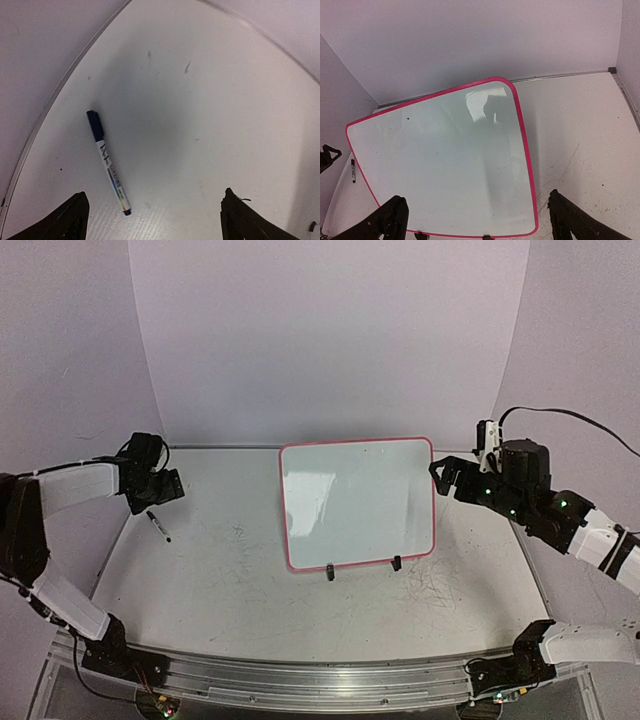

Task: Write a sentence on the whiteboard
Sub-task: Pick up the whiteboard marker from the corner of the board.

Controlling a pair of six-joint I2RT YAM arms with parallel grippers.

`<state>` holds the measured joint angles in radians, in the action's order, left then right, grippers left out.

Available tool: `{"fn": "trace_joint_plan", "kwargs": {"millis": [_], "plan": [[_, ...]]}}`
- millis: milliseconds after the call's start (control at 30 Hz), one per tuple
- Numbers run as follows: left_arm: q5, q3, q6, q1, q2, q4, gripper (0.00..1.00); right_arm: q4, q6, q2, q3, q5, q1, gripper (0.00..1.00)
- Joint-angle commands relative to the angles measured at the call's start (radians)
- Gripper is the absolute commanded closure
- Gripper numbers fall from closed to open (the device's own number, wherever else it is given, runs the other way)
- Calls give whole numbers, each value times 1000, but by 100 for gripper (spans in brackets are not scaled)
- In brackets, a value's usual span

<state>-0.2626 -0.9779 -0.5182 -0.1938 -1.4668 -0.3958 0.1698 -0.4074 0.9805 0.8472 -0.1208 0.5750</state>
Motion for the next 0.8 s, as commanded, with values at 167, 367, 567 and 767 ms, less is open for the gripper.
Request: {"fn": "trace_joint_plan", "kwargs": {"millis": [167, 367, 567, 767], "plan": [[95, -214, 25, 145, -363, -100, 22, 33, 24, -8, 0, 51, 5, 2], [73, -238, -19, 170, -452, -100, 31, 32, 6, -38, -14, 67, 5, 2], [60, -237, -41, 172, -465, -86, 54, 36, -22, -69, -30, 37, 5, 2], [50, -179, -39, 172, -451, -77, 73, 38, -111, -79, -47, -9, 5, 2]]}}
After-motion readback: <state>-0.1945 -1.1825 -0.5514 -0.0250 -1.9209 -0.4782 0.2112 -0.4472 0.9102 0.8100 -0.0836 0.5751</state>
